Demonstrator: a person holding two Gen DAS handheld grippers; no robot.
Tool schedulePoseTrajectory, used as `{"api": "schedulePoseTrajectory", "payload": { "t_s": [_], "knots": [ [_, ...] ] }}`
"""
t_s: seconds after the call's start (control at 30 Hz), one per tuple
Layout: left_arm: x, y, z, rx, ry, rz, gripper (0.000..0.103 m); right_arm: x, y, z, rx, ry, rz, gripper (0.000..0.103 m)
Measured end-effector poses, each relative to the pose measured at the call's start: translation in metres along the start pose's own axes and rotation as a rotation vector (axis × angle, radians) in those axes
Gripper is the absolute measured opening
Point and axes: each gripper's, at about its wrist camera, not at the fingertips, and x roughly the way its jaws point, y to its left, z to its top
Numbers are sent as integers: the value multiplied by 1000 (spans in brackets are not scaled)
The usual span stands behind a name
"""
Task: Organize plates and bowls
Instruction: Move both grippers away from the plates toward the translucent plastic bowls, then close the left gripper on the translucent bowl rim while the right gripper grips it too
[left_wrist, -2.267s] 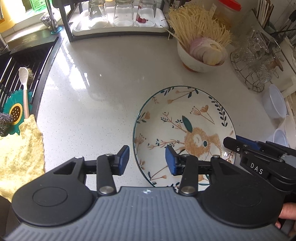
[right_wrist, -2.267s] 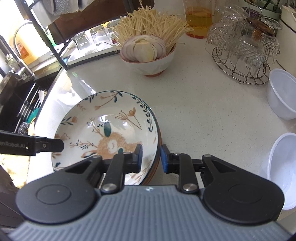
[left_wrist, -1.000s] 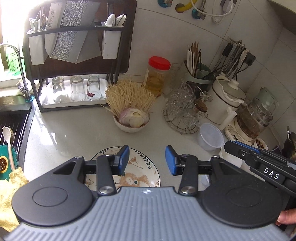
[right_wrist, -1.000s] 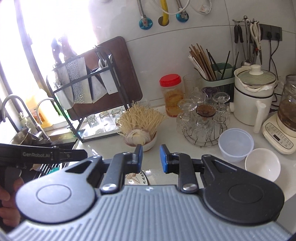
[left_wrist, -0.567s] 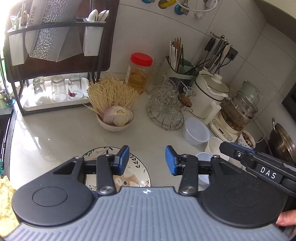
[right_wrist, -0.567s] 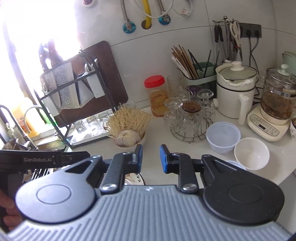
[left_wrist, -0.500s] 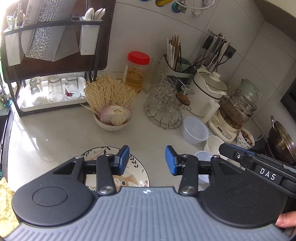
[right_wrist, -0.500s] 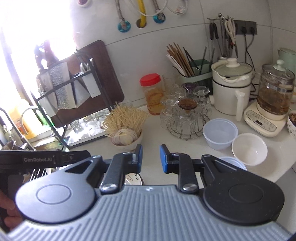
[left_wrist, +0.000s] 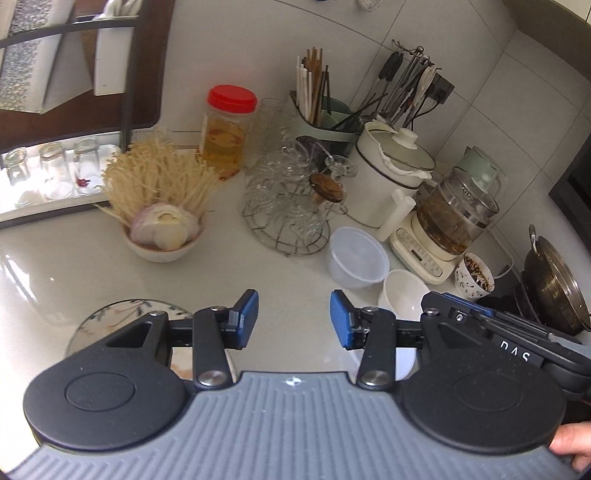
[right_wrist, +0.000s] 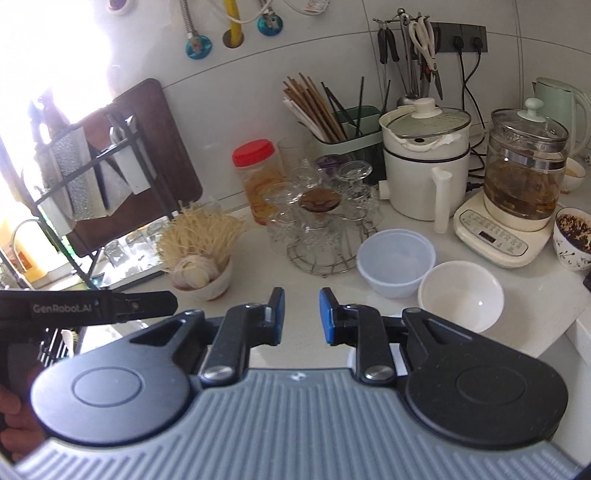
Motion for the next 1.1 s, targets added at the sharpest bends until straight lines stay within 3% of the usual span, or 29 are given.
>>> {"api": "schedulePoseTrajectory", "payload": {
  "t_s": [0.37,0.5,0.73,0.83,0.87,0.93,1.0,1.1],
  "knots": [
    [80,-44,6,-24,104,-35,49,25,-79,13,21,62,-60,25],
    [110,-53,3,19,177,-28,49,36,-103,1,102,116,-68,25],
    [160,-49,-9,-24,333,-61,54,50,-153,-27,354,195,-99,25],
    [174,-47,-13,-43,375,-61,55,58,-164,-35,367,224,-111,25],
    [178,-48,-14,-38,385,-65,55,61,-167,-37,374,236,-110,27],
    [186,-48,-18,-39,403,-72,55,68,-173,-41,403,260,-88,42],
    [194,-49,-20,-39,424,-72,55,73,-174,-44,407,270,-72,49],
    [201,-51,-24,-31,429,-66,55,82,-177,-49,429,297,-38,48]
  ]
}}
